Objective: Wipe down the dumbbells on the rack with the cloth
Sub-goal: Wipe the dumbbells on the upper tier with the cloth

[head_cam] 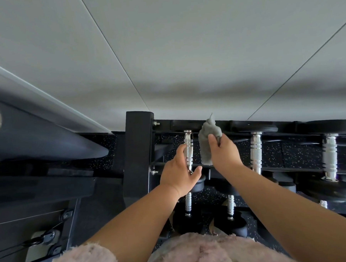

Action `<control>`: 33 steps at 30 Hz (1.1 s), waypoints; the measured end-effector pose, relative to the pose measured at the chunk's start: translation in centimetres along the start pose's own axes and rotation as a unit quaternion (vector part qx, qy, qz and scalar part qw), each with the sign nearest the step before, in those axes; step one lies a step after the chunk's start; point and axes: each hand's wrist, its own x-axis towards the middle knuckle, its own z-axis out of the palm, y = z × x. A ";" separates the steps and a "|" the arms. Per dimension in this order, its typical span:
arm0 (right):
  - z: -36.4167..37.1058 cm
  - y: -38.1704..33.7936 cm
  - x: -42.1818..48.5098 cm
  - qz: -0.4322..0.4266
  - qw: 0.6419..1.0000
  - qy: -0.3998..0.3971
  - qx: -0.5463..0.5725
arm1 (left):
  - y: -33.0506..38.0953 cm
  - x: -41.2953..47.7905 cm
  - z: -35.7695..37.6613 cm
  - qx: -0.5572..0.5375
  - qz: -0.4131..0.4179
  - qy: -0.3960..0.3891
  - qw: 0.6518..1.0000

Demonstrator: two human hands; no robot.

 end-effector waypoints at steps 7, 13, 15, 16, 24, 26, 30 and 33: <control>3.3 -1.9 1.9 0.057 0.998 -0.023 0.031 | -0.3 0.4 0.7 0.015 0.002 0.037 0.999; 3.4 -0.7 1.0 0.028 0.983 -0.148 -0.106 | -0.5 -0.2 1.8 -0.006 -0.043 0.065 0.997; 2.9 -0.5 1.2 0.041 0.979 -0.172 -0.105 | -0.8 -0.1 1.9 -0.025 -0.065 0.042 0.997; 2.7 -0.8 1.3 0.046 0.977 -0.179 -0.102 | -1.1 0.0 1.9 -0.032 -0.071 0.030 0.997; 4.4 -1.5 2.7 0.147 0.954 -0.164 0.204 | -0.9 -0.1 1.0 -0.036 -0.026 0.063 0.997; 4.6 -0.5 2.1 0.158 0.952 -0.159 0.210 | -0.9 -0.3 0.8 -0.030 -0.021 0.078 0.996; 5.1 1.0 1.0 0.211 0.921 -0.172 0.279 | -0.7 -0.4 0.8 -0.024 -0.026 0.070 0.997; 5.2 -0.1 0.9 0.185 0.937 -0.152 0.253 | -0.2 -0.2 0.6 -0.023 -0.020 0.054 0.998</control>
